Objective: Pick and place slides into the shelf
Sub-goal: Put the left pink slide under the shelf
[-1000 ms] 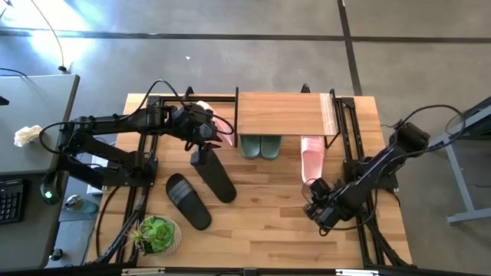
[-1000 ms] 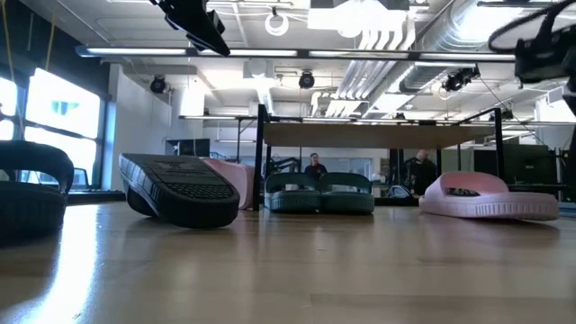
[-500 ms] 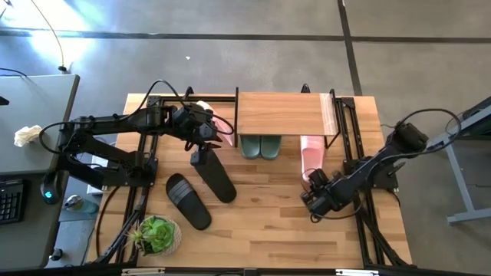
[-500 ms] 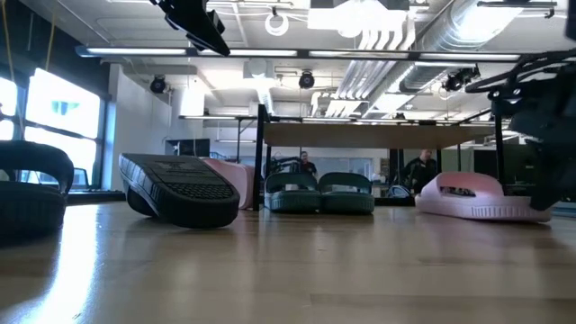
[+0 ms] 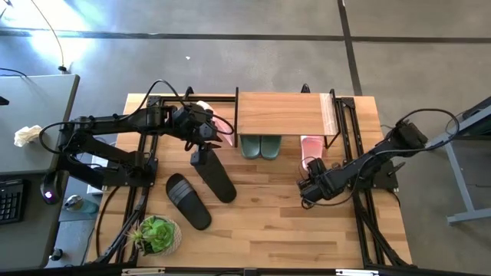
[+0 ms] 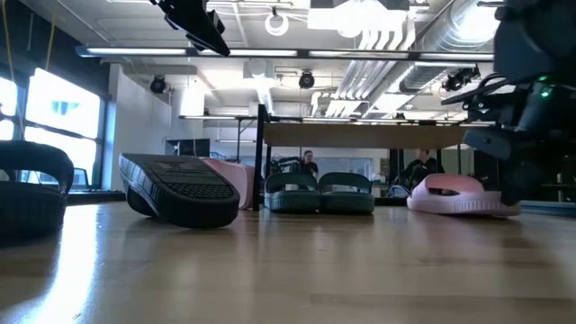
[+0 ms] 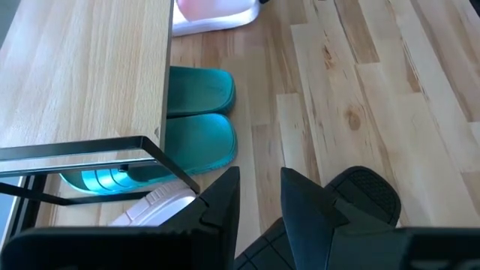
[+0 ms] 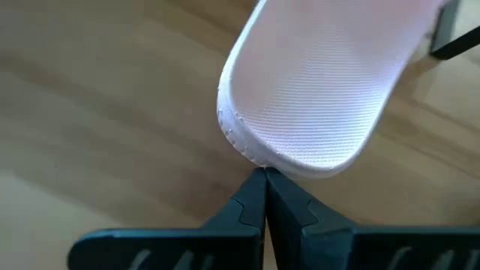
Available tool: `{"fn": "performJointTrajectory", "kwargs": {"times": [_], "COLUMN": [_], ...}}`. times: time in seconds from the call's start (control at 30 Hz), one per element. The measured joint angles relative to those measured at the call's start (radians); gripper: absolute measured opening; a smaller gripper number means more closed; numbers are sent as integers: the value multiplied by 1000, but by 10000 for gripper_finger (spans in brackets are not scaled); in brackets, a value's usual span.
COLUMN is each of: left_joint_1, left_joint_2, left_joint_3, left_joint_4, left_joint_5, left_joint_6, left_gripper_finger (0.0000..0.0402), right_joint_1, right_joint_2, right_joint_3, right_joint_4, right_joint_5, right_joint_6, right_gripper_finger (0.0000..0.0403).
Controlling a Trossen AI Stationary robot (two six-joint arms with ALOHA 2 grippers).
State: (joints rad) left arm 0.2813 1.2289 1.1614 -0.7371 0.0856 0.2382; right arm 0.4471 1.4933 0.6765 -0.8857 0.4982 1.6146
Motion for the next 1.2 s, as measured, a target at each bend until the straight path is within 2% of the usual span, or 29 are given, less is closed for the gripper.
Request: {"fn": "performJointTrajectory", "kwargs": {"times": [0.53, 0.87, 0.97, 1.2], "left_joint_1": [0, 0, 0, 0], "left_joint_2": [0, 0, 0, 0], "left_joint_3": [0, 0, 0, 0], "left_joint_4": [-39, -65, -73, -74], "left_joint_5": [0, -6, -86, -372], "left_joint_6": [0, 0, -12, -155], "left_gripper_finger": [83, 83, 83, 83], "right_joint_1": [-179, -225, -216, -167], "right_joint_2": [0, 0, 0, -1], "right_joint_3": [0, 0, 9, 61], "right_joint_4": [-36, -53, -58, -80], "right_joint_5": [52, 62, 74, 77], "right_joint_6": [-26, -79, -94, -139], "right_gripper_finger": [0, 0, 0, 0]}}
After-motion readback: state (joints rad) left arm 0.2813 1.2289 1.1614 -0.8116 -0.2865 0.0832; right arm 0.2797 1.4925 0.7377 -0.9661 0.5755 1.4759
